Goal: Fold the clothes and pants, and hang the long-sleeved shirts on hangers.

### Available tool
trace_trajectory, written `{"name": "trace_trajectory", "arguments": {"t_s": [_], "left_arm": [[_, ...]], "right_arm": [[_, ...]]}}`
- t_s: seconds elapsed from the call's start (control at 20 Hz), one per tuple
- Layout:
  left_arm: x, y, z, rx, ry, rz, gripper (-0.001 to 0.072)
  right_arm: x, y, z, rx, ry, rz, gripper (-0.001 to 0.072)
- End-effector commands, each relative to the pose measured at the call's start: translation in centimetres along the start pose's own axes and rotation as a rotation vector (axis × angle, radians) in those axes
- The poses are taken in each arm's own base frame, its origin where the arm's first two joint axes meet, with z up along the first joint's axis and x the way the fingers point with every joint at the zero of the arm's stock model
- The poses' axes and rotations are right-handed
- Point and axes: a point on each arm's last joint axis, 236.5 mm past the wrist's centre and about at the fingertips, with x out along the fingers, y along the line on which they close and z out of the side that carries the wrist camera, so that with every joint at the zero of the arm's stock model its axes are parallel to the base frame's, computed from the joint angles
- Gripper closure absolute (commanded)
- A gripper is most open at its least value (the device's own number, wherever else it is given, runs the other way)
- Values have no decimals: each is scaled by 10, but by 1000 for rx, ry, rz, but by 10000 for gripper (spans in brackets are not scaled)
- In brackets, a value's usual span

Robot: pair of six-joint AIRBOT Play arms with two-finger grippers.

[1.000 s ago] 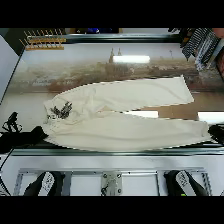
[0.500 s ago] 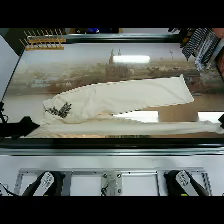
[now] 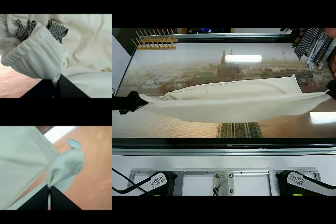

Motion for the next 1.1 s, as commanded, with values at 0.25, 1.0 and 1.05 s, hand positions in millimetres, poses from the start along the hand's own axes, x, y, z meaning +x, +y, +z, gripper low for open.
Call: {"name": "trace_trajectory", "arguments": {"t_s": [0.25,1.0,1.05], "left_arm": [[-34,-58,64,182,-148,50,690],[36,104,-154,-21,68,243,690],[36,104,-153,-20,67,243,690]], "right_arm": [[-41,31,61,-49,-194,34,687],[22,-102,-206,-166,383,-201,685],[19,-104,-210,-169,404,-206,685]]}}
